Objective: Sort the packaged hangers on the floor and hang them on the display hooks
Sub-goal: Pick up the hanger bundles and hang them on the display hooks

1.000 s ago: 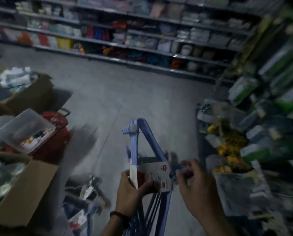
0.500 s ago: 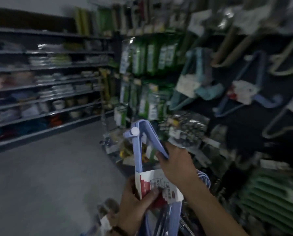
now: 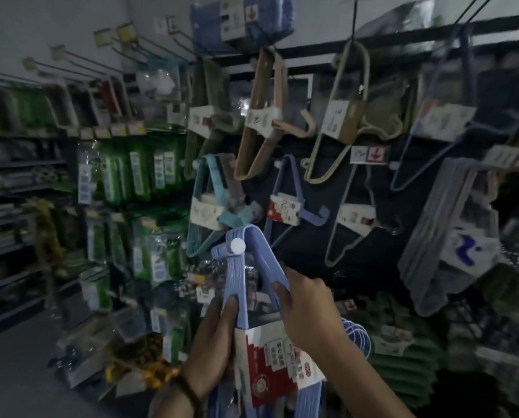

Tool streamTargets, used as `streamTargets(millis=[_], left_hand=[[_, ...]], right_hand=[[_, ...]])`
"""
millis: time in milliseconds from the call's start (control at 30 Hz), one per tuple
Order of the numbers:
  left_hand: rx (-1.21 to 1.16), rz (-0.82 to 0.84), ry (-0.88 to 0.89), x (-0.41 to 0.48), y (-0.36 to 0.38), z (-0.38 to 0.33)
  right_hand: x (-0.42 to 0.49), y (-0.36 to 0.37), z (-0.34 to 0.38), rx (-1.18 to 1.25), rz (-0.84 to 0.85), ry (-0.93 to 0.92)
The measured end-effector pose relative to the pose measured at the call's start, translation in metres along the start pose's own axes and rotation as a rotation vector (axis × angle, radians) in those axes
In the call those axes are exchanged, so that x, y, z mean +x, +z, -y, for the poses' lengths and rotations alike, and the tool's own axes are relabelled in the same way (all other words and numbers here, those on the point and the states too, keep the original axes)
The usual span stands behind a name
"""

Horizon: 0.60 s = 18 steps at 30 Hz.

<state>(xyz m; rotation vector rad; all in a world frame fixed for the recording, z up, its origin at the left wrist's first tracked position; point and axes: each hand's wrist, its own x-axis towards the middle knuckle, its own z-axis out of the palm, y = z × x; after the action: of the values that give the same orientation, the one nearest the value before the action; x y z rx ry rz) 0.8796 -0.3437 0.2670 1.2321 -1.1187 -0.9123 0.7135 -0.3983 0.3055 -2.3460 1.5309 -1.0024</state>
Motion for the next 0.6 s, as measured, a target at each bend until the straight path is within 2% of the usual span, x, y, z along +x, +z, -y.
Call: streamTargets(millis=[200,367,467,600], left_hand=[[0.21,0.013,0.09,0.071,0.029,-0.032],[0.244,-0.011,0.021,0.13,0.047,-0.049],[0.272,-0.021,0.032,0.158,0.048,-0.051],[0.518,-0.054,0.11,0.19,0.036,-0.054]], right_hand=[[0.06,-0.028,-0.045,0.045,0.008,-0.089],[0.121,-0.044,-0.089,0.072,-0.002,-0.14],[0.145,-0.048,-0.108,0.003,-0.014,-0.254],[0.172,-0.045,-0.122,0.002,-0.017,-0.293]])
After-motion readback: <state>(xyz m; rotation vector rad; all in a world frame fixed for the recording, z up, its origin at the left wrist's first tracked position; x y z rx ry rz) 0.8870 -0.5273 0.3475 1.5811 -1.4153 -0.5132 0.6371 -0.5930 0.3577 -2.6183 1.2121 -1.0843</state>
